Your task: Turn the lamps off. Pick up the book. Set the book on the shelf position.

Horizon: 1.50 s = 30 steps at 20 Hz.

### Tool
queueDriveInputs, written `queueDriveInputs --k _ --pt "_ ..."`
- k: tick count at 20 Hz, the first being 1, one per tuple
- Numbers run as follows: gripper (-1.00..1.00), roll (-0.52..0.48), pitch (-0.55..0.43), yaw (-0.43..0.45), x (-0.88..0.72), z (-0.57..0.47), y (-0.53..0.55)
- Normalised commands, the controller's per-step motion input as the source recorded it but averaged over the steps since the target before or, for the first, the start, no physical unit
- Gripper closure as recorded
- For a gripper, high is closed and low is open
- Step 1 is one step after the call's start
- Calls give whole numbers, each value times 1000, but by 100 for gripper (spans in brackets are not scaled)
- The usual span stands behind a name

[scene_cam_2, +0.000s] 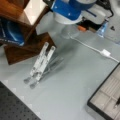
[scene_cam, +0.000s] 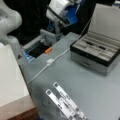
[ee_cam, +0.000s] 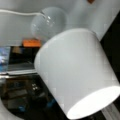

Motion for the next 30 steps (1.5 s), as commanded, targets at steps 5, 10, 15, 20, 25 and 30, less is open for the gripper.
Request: queueDriveInputs --k 5,10,15,20,25,30 --pt "-100 517 -371 -146 -41 -272 4" --pt "-100 404 -386 -94 -205 -310 -2" --pt "-100 335 -426 -68 -291 -362 -12" --pt "-100 204 -332 -92 -312 -378 41" --pt "-100 107 -253 -100 -257 -278 110" --pt "-100 83 -216 -114 -194 -207 146"
